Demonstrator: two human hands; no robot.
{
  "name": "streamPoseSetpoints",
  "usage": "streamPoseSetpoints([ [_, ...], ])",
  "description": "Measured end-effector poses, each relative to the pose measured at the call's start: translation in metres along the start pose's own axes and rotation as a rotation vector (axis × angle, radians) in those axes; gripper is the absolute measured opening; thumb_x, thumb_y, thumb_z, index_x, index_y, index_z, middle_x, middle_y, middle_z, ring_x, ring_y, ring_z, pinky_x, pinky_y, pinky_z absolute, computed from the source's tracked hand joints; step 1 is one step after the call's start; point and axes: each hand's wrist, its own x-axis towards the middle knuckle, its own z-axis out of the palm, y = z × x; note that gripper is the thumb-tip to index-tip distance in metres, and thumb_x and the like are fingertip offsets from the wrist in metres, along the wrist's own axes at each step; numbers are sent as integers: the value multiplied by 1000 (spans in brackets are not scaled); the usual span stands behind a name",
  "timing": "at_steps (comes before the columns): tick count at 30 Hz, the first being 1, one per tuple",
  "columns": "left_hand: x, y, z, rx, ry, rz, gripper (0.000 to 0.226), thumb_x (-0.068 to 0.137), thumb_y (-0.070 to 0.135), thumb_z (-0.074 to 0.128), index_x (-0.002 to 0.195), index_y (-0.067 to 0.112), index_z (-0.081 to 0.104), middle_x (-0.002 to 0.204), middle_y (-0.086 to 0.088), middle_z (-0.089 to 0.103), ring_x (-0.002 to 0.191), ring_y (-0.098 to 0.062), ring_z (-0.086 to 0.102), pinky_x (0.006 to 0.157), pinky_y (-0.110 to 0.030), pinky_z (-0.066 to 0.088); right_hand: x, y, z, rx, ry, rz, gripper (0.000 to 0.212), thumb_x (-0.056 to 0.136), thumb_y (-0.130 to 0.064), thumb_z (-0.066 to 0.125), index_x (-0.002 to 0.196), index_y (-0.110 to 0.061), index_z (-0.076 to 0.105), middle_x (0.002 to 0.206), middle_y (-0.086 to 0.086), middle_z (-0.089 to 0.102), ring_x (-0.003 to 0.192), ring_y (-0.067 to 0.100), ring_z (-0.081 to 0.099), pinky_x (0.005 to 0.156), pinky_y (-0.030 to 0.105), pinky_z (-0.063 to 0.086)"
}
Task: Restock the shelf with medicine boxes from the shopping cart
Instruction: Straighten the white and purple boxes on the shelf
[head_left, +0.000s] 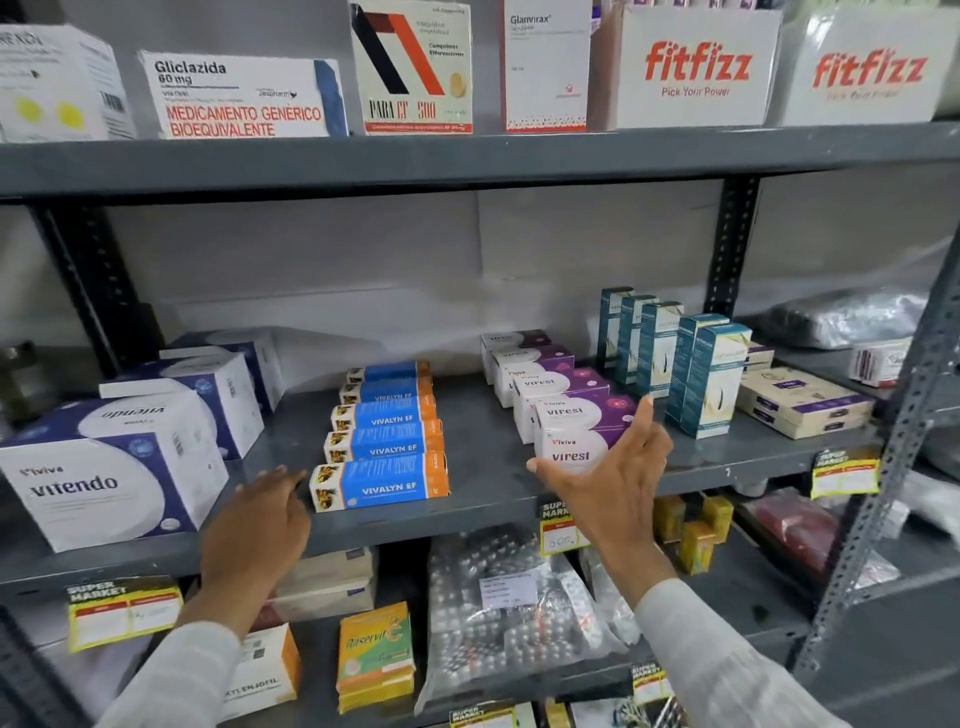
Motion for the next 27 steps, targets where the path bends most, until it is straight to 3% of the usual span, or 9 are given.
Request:
streamPoseSetpoints([
  [9, 4, -8, 9, 30, 15, 12, 39, 101, 36, 41, 133, 31, 62, 141, 1, 64, 114, -28, 68, 81, -45, 63, -1, 6, 4, -9, -36, -72, 122, 53, -59, 83, 147, -15, 20, 142, 14, 32, 134, 31, 28, 110, 53, 40],
  [23, 5, -10, 12, 37, 34, 5, 40, 101, 38, 42, 131, 24, 64, 137, -4, 67, 115, -32, 69, 84, -49, 62, -6, 4, 2, -11, -57, -66, 118, 56, -56, 83, 148, -18, 18, 143, 10, 27, 128, 30, 33, 107, 50, 44],
  [27, -1, -9, 10, -129, 60, -18, 39, 102, 30, 44, 138, 25, 60, 135, -7, 68, 112, -31, 69, 84, -47, 62, -6, 2, -1, -7, -73, -64, 123, 56, -57, 85, 150, -18, 16, 146, 11, 24, 131, 33, 31, 111, 51, 40],
])
